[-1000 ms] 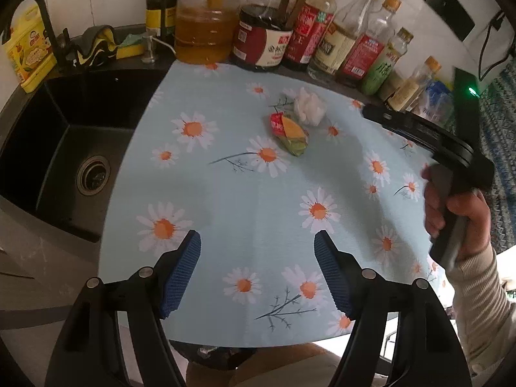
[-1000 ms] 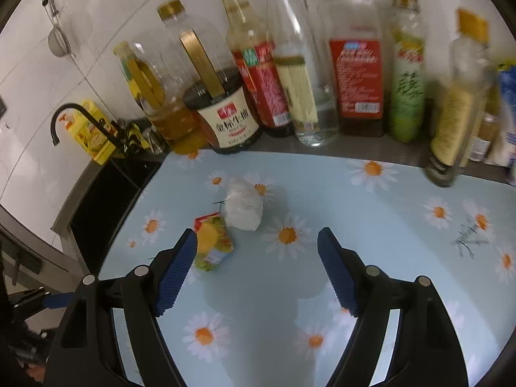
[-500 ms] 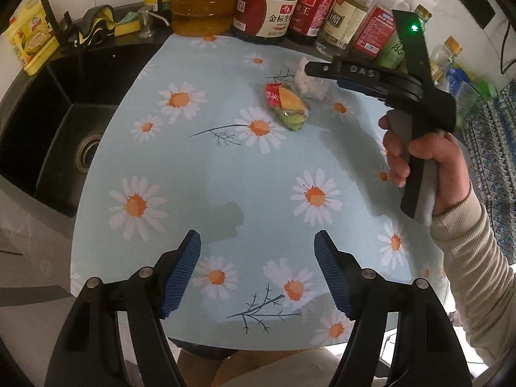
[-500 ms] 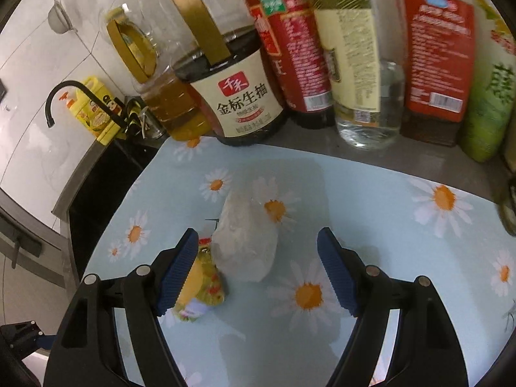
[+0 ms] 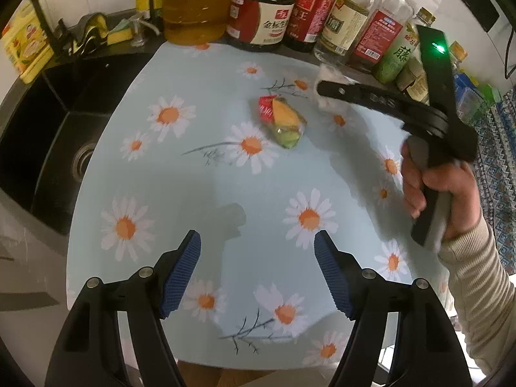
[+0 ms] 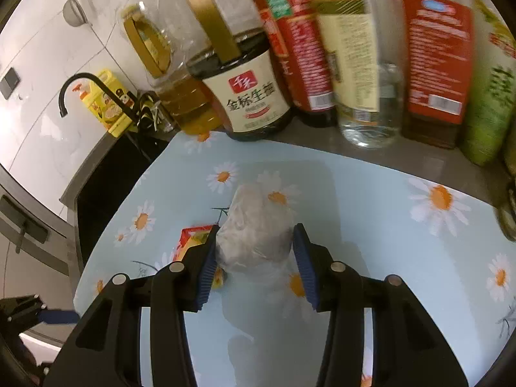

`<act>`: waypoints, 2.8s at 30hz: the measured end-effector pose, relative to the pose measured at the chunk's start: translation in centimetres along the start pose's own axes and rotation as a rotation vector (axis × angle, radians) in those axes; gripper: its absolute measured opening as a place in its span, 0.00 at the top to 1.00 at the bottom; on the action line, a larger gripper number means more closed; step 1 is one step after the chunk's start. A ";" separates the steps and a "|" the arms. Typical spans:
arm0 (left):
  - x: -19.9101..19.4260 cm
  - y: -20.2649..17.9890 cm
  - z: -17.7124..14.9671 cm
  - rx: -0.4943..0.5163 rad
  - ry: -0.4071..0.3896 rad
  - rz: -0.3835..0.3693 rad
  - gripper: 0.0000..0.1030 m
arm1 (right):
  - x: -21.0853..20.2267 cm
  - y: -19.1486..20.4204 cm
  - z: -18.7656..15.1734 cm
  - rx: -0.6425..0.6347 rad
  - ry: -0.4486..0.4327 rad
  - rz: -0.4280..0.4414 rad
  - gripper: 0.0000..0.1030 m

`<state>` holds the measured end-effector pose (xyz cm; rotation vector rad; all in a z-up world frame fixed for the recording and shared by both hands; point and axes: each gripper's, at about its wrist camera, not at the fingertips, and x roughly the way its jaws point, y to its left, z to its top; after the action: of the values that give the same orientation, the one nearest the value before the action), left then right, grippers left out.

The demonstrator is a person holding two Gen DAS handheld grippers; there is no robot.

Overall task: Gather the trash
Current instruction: 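Grasp the white tissue with the right tool, then grasp the red-and-yellow snack wrapper with the left tool, then carry the snack wrapper and tissue down over the black bin with both tools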

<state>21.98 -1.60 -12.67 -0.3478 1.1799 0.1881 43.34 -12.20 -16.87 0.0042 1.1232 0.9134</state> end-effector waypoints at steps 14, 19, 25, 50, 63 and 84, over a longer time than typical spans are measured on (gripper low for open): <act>3.4 -2.2 5.3 0.090 0.011 0.016 0.31 | -6.5 -2.1 -4.6 0.041 -0.046 0.003 0.55; 5.1 -3.0 7.4 0.112 0.030 0.029 0.31 | -7.9 -2.7 -6.5 0.067 -0.047 0.025 0.55; 7.6 -3.7 9.2 0.163 0.068 0.067 0.31 | -9.2 -3.2 -8.0 0.103 -0.058 0.050 0.55; 12.4 -3.7 12.8 0.148 0.136 0.128 0.32 | -9.3 -6.1 -10.1 0.175 -0.039 0.075 0.55; 12.0 -4.7 12.6 0.183 0.118 0.103 0.42 | -9.6 -6.0 -10.8 0.188 -0.040 0.063 0.55; 4.7 -3.2 5.6 0.275 0.044 -0.050 0.42 | -11.1 0.3 -13.6 0.181 -0.056 -0.021 0.55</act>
<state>29.65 -2.67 -14.56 -0.1401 1.2211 -0.0258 31.35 -24.78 -14.65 0.1645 1.1484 0.7857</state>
